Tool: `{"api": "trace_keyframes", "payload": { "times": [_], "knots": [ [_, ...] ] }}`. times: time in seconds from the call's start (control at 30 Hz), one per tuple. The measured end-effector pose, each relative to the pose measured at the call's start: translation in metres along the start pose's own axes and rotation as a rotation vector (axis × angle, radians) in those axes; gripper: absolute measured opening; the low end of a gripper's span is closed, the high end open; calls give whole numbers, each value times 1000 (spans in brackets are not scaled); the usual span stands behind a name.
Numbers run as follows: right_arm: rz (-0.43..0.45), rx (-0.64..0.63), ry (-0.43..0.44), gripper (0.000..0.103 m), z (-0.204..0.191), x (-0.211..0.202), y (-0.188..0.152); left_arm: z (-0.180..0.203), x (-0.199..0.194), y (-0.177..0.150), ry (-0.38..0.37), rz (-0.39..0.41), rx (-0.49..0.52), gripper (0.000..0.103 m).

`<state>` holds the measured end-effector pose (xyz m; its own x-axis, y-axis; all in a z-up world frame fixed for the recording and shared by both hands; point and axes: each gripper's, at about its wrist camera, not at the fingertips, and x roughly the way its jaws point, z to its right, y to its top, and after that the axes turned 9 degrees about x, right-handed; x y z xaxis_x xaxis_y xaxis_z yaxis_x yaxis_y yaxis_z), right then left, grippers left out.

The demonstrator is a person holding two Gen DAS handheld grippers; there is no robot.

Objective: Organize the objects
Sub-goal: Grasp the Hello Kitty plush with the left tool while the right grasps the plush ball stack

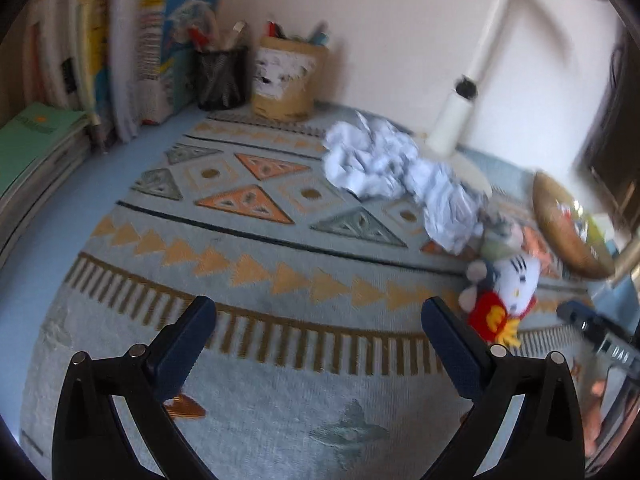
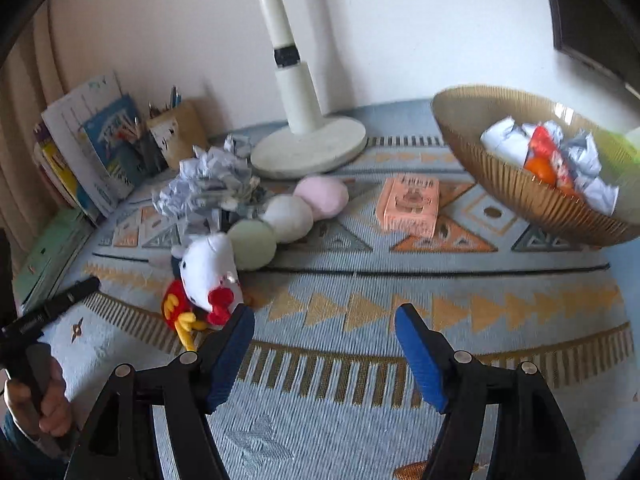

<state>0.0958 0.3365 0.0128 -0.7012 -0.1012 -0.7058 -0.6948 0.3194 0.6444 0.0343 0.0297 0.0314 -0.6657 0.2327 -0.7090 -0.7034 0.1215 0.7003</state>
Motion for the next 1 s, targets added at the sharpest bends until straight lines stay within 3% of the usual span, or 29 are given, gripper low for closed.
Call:
{"api": "trace_keyframes", "payload": {
  "times": [0.03,0.1,0.23,0.4,0.47,0.5,0.67,0.77,0.83,0.93,1.0],
  "knots": [
    [-7,18,3,86,4,2,0,5,-1,0,5,12,30,102],
    [-21,50,-4,86,10,5,2,18,-1,-1,0,6,96,102],
    [-30,111,34,86,21,6,6,71,4,10,-199,-41,179,102],
    [-41,251,89,86,48,4,11,133,41,23,-172,-108,331,101],
    [-58,286,133,86,56,5,12,139,55,27,-198,-131,316,77],
    [-60,292,142,86,57,5,12,139,59,27,-211,-142,303,70],
    [-67,226,121,86,41,4,15,110,33,24,-259,-71,242,64],
    [-198,284,169,86,27,18,25,80,12,21,-225,-29,204,64],
    [-205,257,145,86,1,23,38,57,4,20,-178,1,165,65],
    [-191,176,53,86,-35,42,47,26,-4,12,33,82,131,65],
    [-211,171,7,86,-50,63,45,20,-7,6,128,129,133,66]
  ]
}}
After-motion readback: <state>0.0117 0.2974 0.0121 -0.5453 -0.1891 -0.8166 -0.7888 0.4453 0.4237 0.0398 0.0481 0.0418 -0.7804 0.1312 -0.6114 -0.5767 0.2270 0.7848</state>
